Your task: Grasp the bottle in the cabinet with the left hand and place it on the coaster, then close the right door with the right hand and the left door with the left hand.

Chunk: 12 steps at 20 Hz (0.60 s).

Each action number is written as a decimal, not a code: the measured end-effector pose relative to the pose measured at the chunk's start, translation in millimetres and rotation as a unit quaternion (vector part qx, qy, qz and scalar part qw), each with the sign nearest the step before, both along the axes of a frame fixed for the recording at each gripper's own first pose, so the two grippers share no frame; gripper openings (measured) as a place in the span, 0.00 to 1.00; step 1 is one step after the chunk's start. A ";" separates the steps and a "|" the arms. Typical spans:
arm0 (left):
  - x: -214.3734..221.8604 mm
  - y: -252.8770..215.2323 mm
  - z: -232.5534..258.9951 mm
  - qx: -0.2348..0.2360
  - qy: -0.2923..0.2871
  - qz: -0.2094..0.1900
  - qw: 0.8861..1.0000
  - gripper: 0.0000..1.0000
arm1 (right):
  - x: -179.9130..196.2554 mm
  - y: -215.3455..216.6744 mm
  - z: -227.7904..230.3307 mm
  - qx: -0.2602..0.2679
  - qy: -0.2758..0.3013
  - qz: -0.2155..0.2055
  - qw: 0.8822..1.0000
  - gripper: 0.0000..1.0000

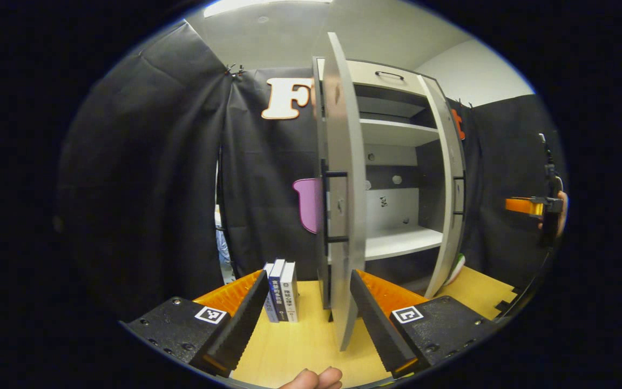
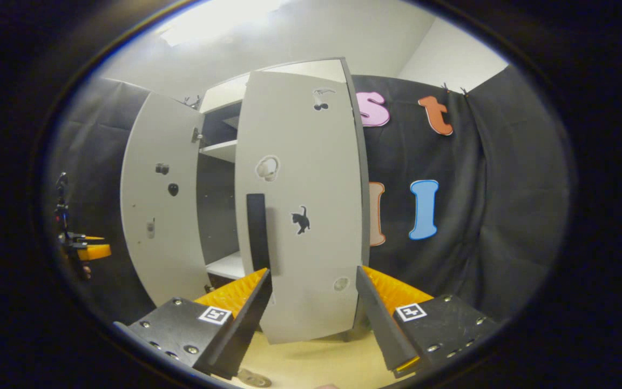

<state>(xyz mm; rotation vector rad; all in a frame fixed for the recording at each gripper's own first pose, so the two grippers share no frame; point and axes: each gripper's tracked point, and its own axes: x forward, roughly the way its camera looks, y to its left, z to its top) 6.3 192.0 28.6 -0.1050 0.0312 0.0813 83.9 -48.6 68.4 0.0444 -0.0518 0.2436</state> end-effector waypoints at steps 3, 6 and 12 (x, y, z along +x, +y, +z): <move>12.6 32.3 -4.4 -0.017 0.021 0.027 0.999 0.96 | -37.2 5.1 -12.7 -0.002 0.006 0.007 1.000 0.95; 32.0 54.0 -4.4 -0.036 0.029 0.051 0.998 0.92 | -75.7 19.9 -14.1 0.008 -0.005 0.037 0.999 0.93; 59.6 66.7 35.4 -0.013 -0.001 0.071 0.997 0.96 | -122.4 16.0 -30.5 -0.019 -0.010 0.061 0.998 0.95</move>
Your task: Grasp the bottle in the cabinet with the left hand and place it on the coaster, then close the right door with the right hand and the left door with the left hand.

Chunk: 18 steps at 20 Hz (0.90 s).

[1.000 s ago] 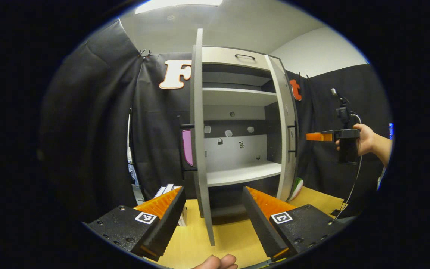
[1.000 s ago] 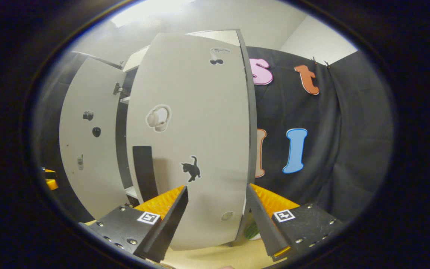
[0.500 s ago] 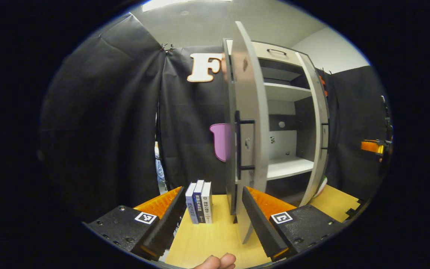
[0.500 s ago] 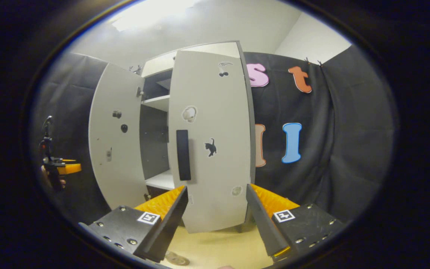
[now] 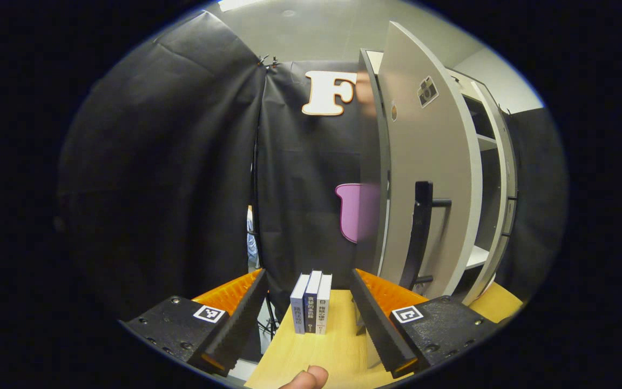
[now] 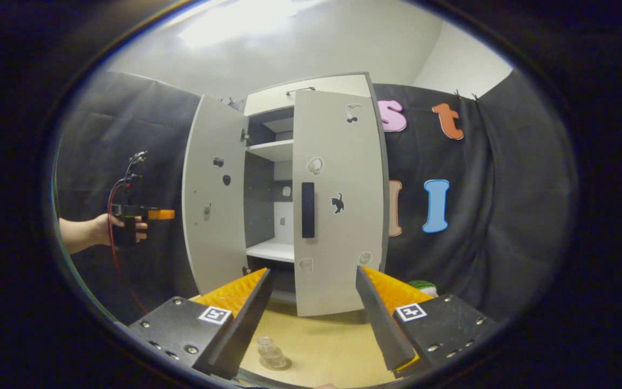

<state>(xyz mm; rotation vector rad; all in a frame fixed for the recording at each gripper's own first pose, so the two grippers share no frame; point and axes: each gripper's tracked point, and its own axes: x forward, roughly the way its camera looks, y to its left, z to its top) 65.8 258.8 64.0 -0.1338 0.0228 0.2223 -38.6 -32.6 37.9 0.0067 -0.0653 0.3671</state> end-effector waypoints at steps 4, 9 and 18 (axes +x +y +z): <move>16.5 -33.8 20.7 0.000 -0.010 -0.031 0.999 0.96 | -20.6 -19.7 -4.7 0.010 -0.002 -0.008 1.000 0.95; 21.2 -58.1 25.4 -0.010 0.001 -0.037 0.999 0.90 | -47.9 -46.5 -8.7 0.028 -0.011 -0.033 0.999 0.98; 23.3 -94.9 32.2 -0.001 0.005 -0.043 0.999 0.91 | -44.9 -55.8 -3.5 0.016 -0.013 -0.059 0.998 0.95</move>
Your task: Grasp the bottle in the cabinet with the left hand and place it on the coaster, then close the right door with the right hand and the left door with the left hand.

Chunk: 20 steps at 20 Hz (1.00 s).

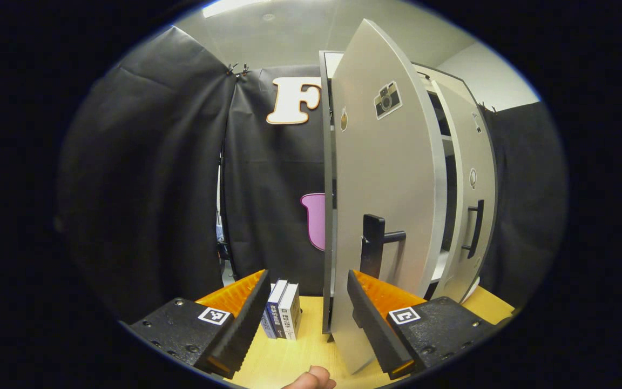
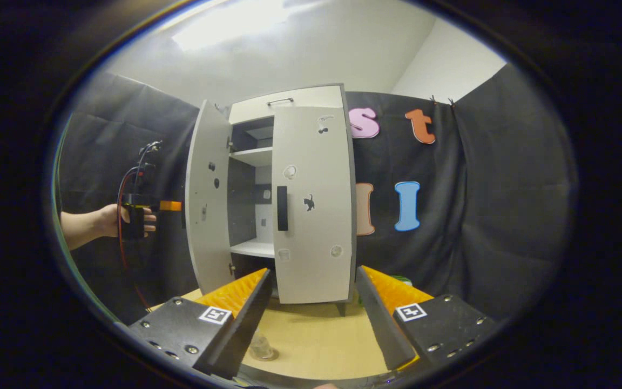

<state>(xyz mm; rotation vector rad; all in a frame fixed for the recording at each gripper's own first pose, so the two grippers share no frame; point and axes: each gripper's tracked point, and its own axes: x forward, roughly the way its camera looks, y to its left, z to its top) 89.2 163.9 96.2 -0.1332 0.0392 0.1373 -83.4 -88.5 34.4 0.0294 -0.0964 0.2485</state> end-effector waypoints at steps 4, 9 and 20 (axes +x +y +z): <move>8.1 -24.6 3.4 -0.002 -0.008 -0.019 1.000 0.92 | 10.9 14.7 1.0 -0.005 -0.002 0.007 1.000 0.95; 18.6 -37.8 5.8 0.000 -0.007 -0.016 1.000 0.89 | 30.4 15.3 -4.4 -0.021 0.017 -0.005 1.000 0.95; 33.6 -51.4 9.8 0.016 -0.008 -0.024 1.000 0.92 | 40.8 6.5 -11.9 -0.019 0.030 -0.029 0.999 0.95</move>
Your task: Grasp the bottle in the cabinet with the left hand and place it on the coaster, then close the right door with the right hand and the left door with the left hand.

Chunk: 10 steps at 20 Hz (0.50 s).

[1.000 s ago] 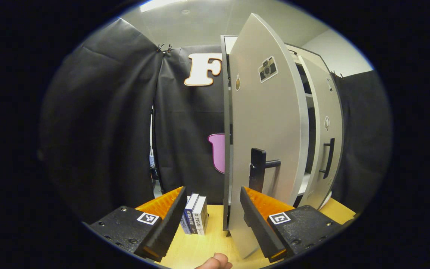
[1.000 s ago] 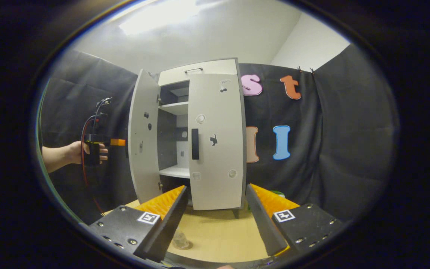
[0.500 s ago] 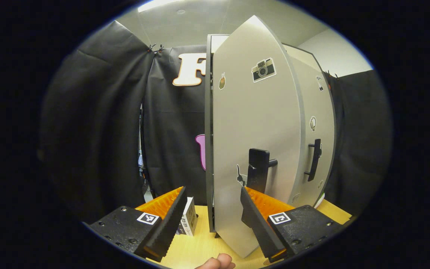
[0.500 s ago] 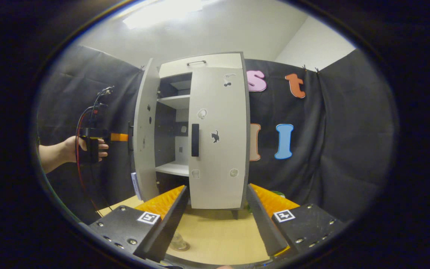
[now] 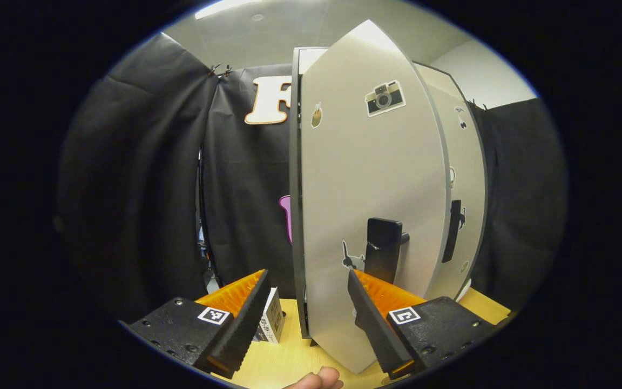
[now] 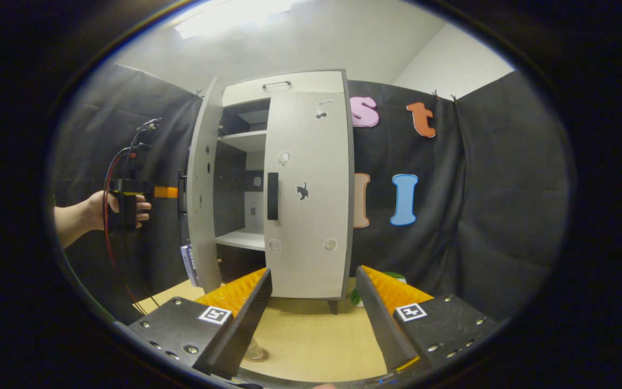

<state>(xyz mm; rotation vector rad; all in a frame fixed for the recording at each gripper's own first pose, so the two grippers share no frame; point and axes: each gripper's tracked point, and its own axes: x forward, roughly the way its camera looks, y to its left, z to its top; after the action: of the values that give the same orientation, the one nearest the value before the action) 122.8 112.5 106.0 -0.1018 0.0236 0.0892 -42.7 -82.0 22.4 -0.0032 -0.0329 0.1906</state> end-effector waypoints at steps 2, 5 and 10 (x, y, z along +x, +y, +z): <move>3.8 -6.0 1.4 0.009 -0.003 0.000 1.000 0.92 | 0.9 0.2 2.9 0.008 -0.004 -0.007 1.000 0.95; 9.0 -19.6 1.9 0.009 0.001 -0.011 1.000 0.92 | 1.6 -1.9 7.9 0.014 -0.013 -0.021 1.000 0.95; -0.5 -31.8 10.2 0.001 -0.006 -0.016 1.000 0.92 | 4.3 -7.7 17.4 0.007 -0.025 -0.055 0.998 0.95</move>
<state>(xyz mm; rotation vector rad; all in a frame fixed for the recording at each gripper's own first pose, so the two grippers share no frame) 122.2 80.6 116.1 -0.1003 0.0132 0.0563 -38.4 -89.7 39.9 0.0035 -0.0836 0.0812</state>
